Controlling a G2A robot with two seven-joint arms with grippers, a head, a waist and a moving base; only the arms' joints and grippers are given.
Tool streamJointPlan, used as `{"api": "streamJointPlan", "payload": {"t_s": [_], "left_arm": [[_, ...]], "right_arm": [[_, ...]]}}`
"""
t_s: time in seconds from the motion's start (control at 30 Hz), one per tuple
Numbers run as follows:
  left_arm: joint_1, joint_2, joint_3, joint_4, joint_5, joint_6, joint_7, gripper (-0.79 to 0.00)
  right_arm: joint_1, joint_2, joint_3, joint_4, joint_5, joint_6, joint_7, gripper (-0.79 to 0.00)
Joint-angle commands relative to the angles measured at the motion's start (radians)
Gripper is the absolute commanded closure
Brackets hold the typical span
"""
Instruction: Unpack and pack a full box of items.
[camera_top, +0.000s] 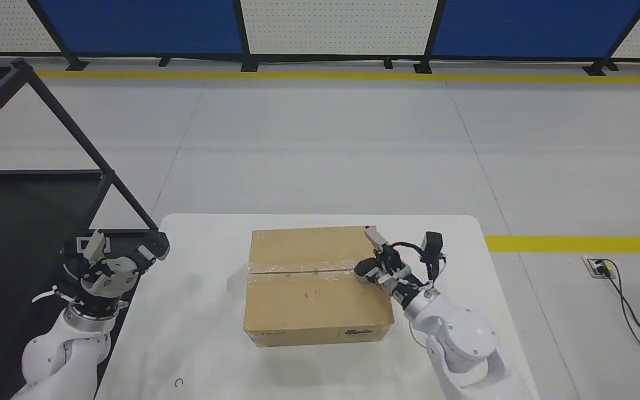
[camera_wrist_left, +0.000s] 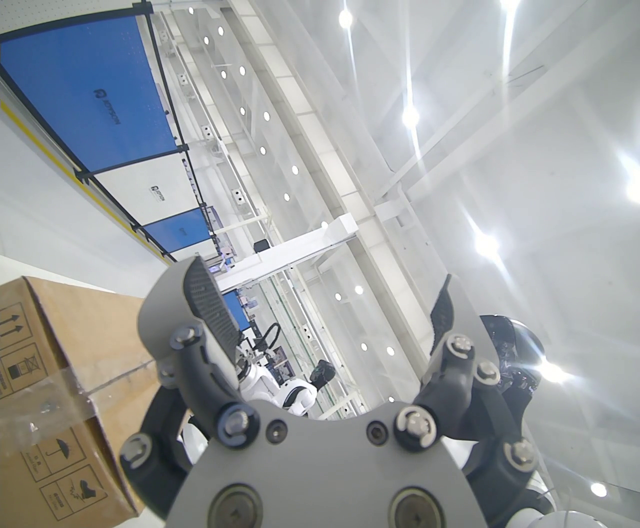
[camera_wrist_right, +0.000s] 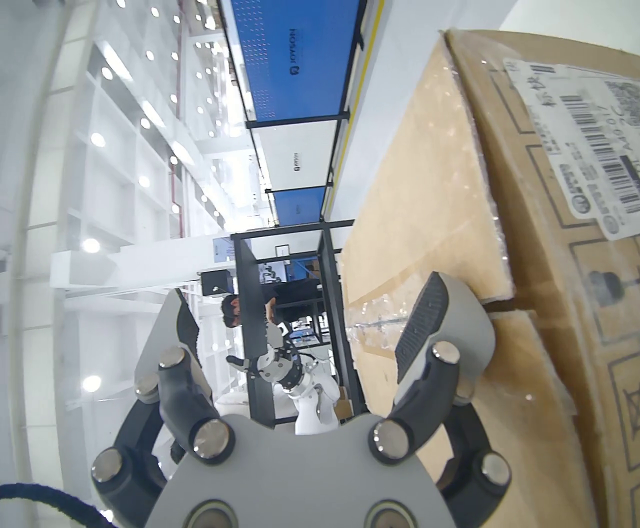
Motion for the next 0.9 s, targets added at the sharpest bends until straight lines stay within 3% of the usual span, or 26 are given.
{"api": "streamJointPlan", "payload": {"t_s": [0.0,0.13,0.3,0.33,0.4,0.43,0.63,0.87], "left_arm": [[0.012,0.002,-0.002,-0.006,0.060,-0.001,0.021,-0.785],[0.025,0.007,0.014,0.005,0.205,0.049,0.035,-0.785],[-0.008,0.005,0.065,0.059,0.329,0.130,0.071,-0.785],[-0.017,0.004,0.078,0.072,0.352,0.138,0.077,-0.646],[-0.033,-0.001,0.101,0.098,0.380,0.154,0.103,-0.102],[-0.038,-0.003,0.114,0.106,0.387,0.169,0.097,0.000],[-0.058,0.004,0.144,0.151,0.538,0.261,0.092,0.000],[-0.060,0.005,0.144,0.151,0.551,0.257,0.102,0.000]], "right_arm": [[-0.014,0.001,0.001,-0.004,0.011,-0.077,0.026,-0.785],[-0.014,0.002,-0.003,0.005,0.015,-0.132,0.044,-0.785],[-0.001,0.003,-0.008,0.016,0.018,-0.140,0.059,-0.785],[0.000,0.003,-0.009,0.017,0.017,-0.140,0.060,-0.785],[0.002,0.004,-0.011,0.021,0.018,-0.140,0.063,-0.785],[0.003,0.004,-0.012,0.023,0.018,-0.142,0.064,-0.785],[0.007,0.006,-0.008,0.046,0.029,-0.149,0.076,-0.785],[0.020,0.007,-0.011,0.065,0.038,-0.156,0.086,-0.785]]}}
